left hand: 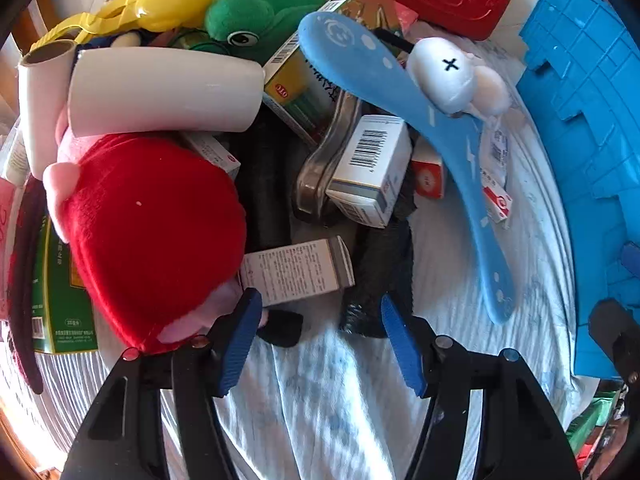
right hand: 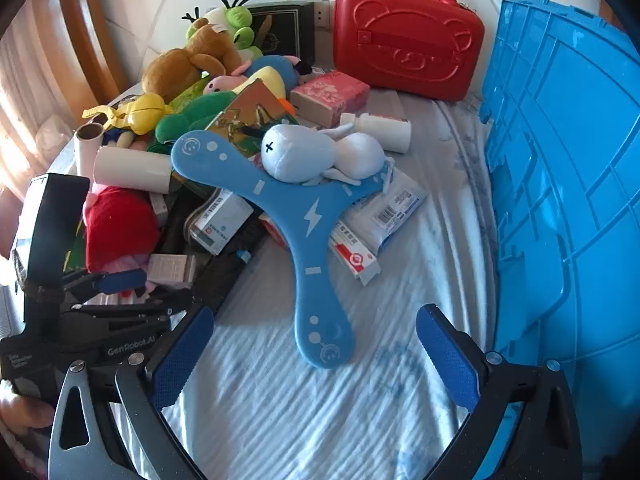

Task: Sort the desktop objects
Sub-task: 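Move both empty grippers back over the heap, then grasp a white medicine box with the left gripper while the right gripper grasps a black wrapped roll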

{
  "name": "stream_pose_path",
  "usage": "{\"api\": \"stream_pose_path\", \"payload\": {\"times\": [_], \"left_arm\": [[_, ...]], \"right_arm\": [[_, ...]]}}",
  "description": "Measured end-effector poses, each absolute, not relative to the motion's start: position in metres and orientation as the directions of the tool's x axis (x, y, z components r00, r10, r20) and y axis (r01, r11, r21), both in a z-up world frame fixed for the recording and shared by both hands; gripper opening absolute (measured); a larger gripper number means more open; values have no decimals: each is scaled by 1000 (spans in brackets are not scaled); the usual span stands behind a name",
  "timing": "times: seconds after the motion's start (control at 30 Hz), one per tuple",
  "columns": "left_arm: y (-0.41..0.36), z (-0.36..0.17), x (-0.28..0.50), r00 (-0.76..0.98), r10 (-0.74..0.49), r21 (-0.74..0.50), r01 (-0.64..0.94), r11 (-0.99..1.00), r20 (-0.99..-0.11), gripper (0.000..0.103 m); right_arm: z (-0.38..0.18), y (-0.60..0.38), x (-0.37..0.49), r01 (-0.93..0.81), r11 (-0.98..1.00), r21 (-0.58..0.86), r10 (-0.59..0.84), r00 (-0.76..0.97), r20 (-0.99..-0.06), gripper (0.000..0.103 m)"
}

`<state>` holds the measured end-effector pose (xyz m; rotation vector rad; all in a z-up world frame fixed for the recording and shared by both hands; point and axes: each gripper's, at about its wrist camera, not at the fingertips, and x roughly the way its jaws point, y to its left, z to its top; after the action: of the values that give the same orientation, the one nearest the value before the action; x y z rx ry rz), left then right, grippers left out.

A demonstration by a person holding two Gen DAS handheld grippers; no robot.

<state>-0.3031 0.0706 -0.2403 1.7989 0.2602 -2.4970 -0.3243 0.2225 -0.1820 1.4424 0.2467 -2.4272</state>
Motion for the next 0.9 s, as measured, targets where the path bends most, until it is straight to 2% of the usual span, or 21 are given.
{"api": "stream_pose_path", "payload": {"times": [0.17,0.2,0.3,0.33,0.5,0.9], "left_arm": [[69,-241,-314,-349,21,-65,116,-991,-937,61],[70,-241,-314,-351,11,-53,111,-992,-936,57],[63,-239,-308,-359,36,-79,108,-991,-933,56],[61,-238,-304,-362,47,-92,108,-990,-931,56],[49,-238,-289,-360,61,-104,101,-990,-931,56],[28,-235,-266,-353,56,-104,117,-988,-934,56]], "right_arm": [[-206,212,-337,350,-936,28,-176,-398,-900,102],[-210,209,-340,351,-935,42,-185,-385,-904,98],[-215,198,-342,367,-928,62,-206,-367,-907,74],[-216,194,-342,377,-924,67,-213,-360,-908,70],[-227,178,-347,401,-908,119,-259,-316,-913,66],[-262,147,-361,403,-891,211,-313,-205,-928,66]]}}
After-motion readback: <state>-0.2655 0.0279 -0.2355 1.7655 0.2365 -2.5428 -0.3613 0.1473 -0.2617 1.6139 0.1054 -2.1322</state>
